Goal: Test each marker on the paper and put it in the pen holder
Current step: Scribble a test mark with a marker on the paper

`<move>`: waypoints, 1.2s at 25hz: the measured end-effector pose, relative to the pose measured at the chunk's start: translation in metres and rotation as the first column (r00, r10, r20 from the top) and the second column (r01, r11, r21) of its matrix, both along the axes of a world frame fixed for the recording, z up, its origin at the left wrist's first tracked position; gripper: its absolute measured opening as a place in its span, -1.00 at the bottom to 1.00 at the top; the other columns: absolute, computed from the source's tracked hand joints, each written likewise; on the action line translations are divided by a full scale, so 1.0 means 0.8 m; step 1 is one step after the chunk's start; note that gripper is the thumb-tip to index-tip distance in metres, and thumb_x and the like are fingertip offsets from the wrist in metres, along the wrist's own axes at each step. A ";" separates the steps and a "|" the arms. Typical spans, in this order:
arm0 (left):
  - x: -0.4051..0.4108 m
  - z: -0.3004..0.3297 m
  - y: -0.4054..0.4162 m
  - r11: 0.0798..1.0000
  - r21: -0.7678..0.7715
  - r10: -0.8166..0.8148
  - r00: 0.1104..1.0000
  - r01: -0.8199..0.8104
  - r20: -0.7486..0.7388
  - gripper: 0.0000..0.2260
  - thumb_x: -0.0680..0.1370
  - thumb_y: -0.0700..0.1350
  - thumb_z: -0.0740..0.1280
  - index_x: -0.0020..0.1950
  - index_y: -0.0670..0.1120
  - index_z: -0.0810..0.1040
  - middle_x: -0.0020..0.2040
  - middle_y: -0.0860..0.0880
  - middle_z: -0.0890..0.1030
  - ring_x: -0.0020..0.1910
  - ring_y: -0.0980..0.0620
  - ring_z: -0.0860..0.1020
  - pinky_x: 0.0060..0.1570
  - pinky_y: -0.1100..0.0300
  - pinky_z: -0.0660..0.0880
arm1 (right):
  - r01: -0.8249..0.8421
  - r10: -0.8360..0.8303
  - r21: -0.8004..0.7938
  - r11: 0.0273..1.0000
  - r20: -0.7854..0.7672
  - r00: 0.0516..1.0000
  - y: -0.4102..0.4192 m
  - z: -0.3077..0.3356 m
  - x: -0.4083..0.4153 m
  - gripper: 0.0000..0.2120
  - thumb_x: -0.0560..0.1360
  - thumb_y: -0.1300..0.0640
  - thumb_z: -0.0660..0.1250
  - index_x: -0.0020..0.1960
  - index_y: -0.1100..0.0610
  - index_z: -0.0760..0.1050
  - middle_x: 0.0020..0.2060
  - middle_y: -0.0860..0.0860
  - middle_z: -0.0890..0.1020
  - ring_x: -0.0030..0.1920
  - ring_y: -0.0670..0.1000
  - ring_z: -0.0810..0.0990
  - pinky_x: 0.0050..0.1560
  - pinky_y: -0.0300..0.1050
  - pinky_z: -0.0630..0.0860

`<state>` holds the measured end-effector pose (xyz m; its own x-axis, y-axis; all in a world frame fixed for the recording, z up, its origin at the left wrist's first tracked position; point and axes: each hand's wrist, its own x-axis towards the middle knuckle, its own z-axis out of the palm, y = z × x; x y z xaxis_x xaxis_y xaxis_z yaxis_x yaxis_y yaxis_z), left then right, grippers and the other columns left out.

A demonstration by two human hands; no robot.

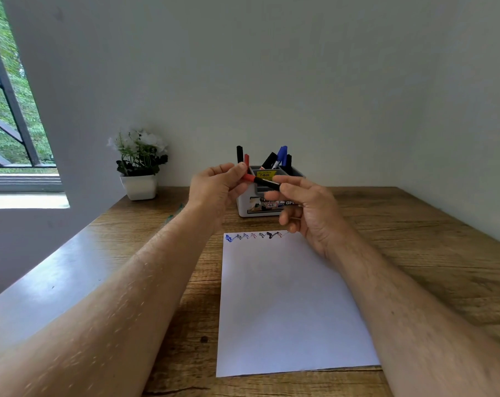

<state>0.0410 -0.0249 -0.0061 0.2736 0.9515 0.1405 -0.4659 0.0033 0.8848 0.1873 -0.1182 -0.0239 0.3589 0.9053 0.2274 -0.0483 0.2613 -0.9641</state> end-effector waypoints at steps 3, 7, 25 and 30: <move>-0.002 -0.001 0.002 0.999 0.007 0.033 0.999 -0.033 -0.002 -0.87 0.54 -0.19 0.42 0.05 -0.19 0.57 -0.17 -0.15 0.70 -0.27 0.04 0.69 -0.36 0.29 0.60 | 0.184 -0.169 -0.011 0.983 0.342 0.924 0.001 -0.005 -0.002 -0.92 0.54 0.16 0.41 0.00 0.07 0.53 -0.16 0.08 0.73 -0.53 -0.11 0.55 -0.54 -0.28 0.41; -0.002 -0.001 0.004 0.999 0.012 0.036 0.999 -0.036 -0.006 -0.91 0.57 -0.19 0.39 0.03 -0.17 0.54 -0.21 -0.11 0.70 -0.24 0.03 0.70 -0.28 0.25 0.64 | 0.316 -0.338 0.160 0.935 0.670 0.661 0.001 -0.016 -0.001 -0.88 0.47 0.06 0.49 -0.07 0.00 0.56 -0.21 -0.09 0.66 -0.27 -0.19 0.61 -0.31 -0.38 0.45; -0.004 -0.005 0.016 0.981 0.183 -0.060 0.998 0.059 0.002 -0.91 0.61 -0.28 0.29 -0.07 -0.15 0.49 -0.11 -0.15 0.69 -0.10 -0.03 0.71 -0.24 0.22 0.62 | 0.218 -0.225 0.100 0.971 0.690 0.688 0.001 -0.012 -0.005 -0.92 0.60 0.05 0.31 -0.05 0.03 0.51 -0.27 -0.05 0.58 -0.28 -0.14 0.54 -0.35 -0.39 0.37; 0.000 -0.012 0.008 0.965 0.224 -0.111 0.986 0.136 -0.123 -0.83 0.56 -0.30 0.37 0.04 -0.10 0.44 -0.11 -0.14 0.66 -0.10 -0.08 0.68 -0.09 0.07 0.63 | 0.198 -0.188 0.078 0.977 0.754 0.630 -0.002 -0.012 -0.017 -0.87 0.58 -0.02 0.33 -0.10 0.00 0.46 -0.31 -0.04 0.63 -0.32 -0.13 0.61 -0.37 -0.28 0.44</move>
<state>0.0409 -0.0184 -0.0158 0.4125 0.8545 0.3156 -0.3760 -0.1559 0.9134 0.1738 -0.1201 -0.0338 0.2347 0.8396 0.4898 0.7456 0.1679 -0.6449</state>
